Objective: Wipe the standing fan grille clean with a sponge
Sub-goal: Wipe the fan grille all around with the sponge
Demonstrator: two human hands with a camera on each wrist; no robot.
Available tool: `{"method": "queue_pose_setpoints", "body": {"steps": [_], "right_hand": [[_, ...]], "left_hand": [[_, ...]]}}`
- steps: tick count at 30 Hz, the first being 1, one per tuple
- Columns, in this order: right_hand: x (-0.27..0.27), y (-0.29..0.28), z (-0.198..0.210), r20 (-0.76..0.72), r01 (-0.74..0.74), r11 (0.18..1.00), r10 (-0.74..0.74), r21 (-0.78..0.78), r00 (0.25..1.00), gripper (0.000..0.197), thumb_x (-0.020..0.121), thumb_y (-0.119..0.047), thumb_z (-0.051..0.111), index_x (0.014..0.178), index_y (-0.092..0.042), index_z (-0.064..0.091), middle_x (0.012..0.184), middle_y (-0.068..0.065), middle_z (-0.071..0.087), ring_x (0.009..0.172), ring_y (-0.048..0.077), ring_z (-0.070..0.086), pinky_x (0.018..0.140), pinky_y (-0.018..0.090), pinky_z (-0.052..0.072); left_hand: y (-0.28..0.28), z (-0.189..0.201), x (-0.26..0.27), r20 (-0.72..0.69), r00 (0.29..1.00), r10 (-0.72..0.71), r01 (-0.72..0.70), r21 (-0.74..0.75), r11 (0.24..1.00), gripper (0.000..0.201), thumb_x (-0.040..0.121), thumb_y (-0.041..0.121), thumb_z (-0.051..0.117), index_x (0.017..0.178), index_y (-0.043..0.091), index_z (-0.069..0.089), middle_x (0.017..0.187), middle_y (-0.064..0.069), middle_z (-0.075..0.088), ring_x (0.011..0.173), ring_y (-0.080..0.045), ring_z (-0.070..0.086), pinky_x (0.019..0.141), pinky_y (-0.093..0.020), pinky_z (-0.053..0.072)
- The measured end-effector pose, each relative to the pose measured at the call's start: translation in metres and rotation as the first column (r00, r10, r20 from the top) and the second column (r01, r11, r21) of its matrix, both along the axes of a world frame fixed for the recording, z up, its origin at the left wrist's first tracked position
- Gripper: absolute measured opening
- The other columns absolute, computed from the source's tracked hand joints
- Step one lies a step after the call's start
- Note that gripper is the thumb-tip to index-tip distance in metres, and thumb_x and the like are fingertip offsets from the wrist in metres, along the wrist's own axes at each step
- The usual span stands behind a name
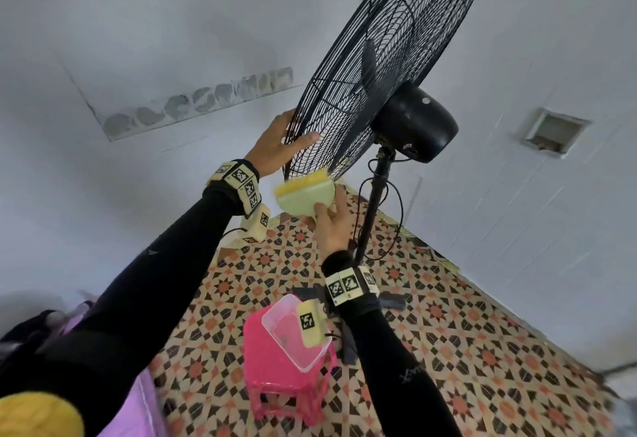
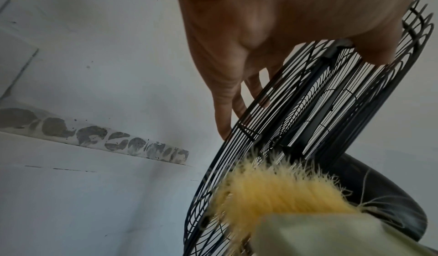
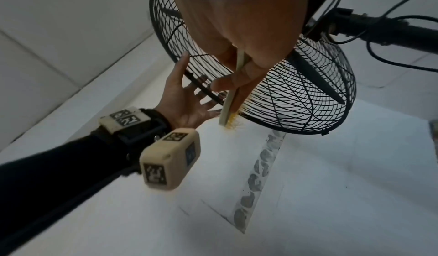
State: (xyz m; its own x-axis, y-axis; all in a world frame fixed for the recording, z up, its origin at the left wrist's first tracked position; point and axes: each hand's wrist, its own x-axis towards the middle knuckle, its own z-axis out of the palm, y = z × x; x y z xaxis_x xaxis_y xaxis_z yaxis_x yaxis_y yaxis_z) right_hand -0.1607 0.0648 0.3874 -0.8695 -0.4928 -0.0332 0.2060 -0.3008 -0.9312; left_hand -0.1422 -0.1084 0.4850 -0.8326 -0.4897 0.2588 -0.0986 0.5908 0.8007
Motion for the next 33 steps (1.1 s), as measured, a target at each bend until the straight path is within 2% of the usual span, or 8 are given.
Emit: {"method": "queue_pose_setpoints", "body": {"steps": [6, 12, 17, 21, 25, 27, 30, 33], "right_hand": [[-0.004, 0.007, 0.004, 0.16, 0.258, 0.962, -0.242, -0.091, 0.957, 0.059, 0.098, 0.002, 0.054, 0.152, -0.018, 0.042, 0.128, 0.006, 0.057, 0.08, 0.012, 0.073, 0.066, 0.028, 0.061], [0.026, -0.014, 0.008, 0.196, 0.061, 0.997, -0.049, -0.055, 0.979, 0.042, 0.097, 0.001, 0.053, 0.138, -0.01, 0.049, 0.13, 0.018, 0.056, 0.111, 0.035, 0.066, 0.072, 0.03, 0.062], [0.033, -0.018, 0.016, 0.349, -0.184, 0.98, 0.198, -0.073, 0.916, 0.048, 0.094, -0.009, 0.059, 0.138, -0.014, 0.041, 0.123, 0.026, 0.062, 0.094, 0.042, 0.073, 0.082, 0.053, 0.061], [0.021, -0.006, 0.026, 0.389, -0.128, 0.972, 0.196, -0.196, 0.9, 0.043, 0.098, 0.002, 0.05, 0.136, -0.016, 0.039, 0.124, 0.03, 0.059, 0.085, 0.046, 0.073, 0.065, 0.044, 0.064], [0.014, 0.0, 0.023, 0.301, 0.216, 0.959, -0.154, -0.186, 0.941, 0.049, 0.098, -0.005, 0.044, 0.146, -0.012, 0.038, 0.117, 0.026, 0.065, 0.074, 0.043, 0.074, 0.06, 0.035, 0.06], [0.018, 0.001, 0.023, 0.219, 0.137, 0.989, -0.12, -0.065, 0.968, 0.046, 0.1, -0.007, 0.044, 0.146, -0.008, 0.037, 0.112, 0.022, 0.065, 0.069, 0.036, 0.075, 0.054, 0.03, 0.058], [0.021, 0.002, 0.031, 0.163, -0.147, 0.985, 0.132, 0.088, 0.978, 0.036, 0.1, -0.004, 0.046, 0.135, -0.004, 0.041, 0.109, 0.016, 0.062, 0.063, 0.029, 0.073, 0.048, 0.023, 0.054], [0.009, 0.004, 0.039, 0.181, 0.054, 0.997, -0.065, 0.062, 0.981, 0.03, 0.101, -0.004, 0.046, 0.131, -0.001, 0.044, 0.102, 0.014, 0.064, 0.051, 0.016, 0.069, 0.043, 0.021, 0.05]], "left_hand": [[-0.002, -0.004, -0.002, 0.007, 1.0, -0.007, 0.007, 0.006, 1.0, 0.088, 0.078, 0.084, 0.063, 0.145, 0.031, 0.043, 0.144, 0.008, 0.054, 0.131, -0.014, 0.054, 0.115, -0.048, 0.042], [-0.004, -0.003, -0.001, -0.002, 1.0, -0.022, 0.022, 0.005, 1.0, 0.076, 0.08, 0.08, 0.065, 0.137, 0.035, 0.042, 0.143, 0.009, 0.054, 0.13, -0.013, 0.054, 0.114, -0.049, 0.043], [-0.005, -0.002, -0.001, 0.014, 0.999, -0.038, 0.038, 0.008, 0.999, 0.08, 0.08, 0.08, 0.065, 0.14, 0.033, 0.041, 0.145, 0.009, 0.051, 0.13, -0.016, 0.053, 0.113, -0.049, 0.044], [-0.007, -0.002, 0.0, 0.013, 0.999, -0.034, 0.033, 0.023, 0.999, 0.078, 0.081, 0.076, 0.067, 0.14, 0.031, 0.042, 0.144, 0.009, 0.051, 0.13, -0.018, 0.054, 0.113, -0.048, 0.044], [-0.005, -0.002, -0.003, 0.015, 0.999, -0.034, 0.034, 0.015, 0.999, 0.069, 0.089, 0.066, 0.069, 0.141, 0.029, 0.042, 0.144, 0.008, 0.051, 0.127, -0.018, 0.052, 0.113, -0.048, 0.043], [-0.005, -0.003, -0.003, 0.01, 1.0, -0.029, 0.029, 0.014, 0.999, 0.07, 0.087, 0.067, 0.069, 0.14, 0.03, 0.042, 0.142, 0.009, 0.052, 0.127, -0.016, 0.053, 0.113, -0.047, 0.043], [-0.004, -0.004, -0.001, 0.006, 1.0, -0.029, 0.029, 0.02, 0.999, 0.073, 0.086, 0.07, 0.068, 0.14, 0.03, 0.042, 0.143, 0.008, 0.051, 0.128, -0.016, 0.053, 0.112, -0.044, 0.043], [-0.003, -0.004, 0.0, 0.005, 1.0, -0.023, 0.023, 0.022, 0.999, 0.072, 0.088, 0.067, 0.069, 0.142, 0.028, 0.042, 0.145, 0.007, 0.051, 0.129, -0.018, 0.052, 0.113, -0.044, 0.042]]}}
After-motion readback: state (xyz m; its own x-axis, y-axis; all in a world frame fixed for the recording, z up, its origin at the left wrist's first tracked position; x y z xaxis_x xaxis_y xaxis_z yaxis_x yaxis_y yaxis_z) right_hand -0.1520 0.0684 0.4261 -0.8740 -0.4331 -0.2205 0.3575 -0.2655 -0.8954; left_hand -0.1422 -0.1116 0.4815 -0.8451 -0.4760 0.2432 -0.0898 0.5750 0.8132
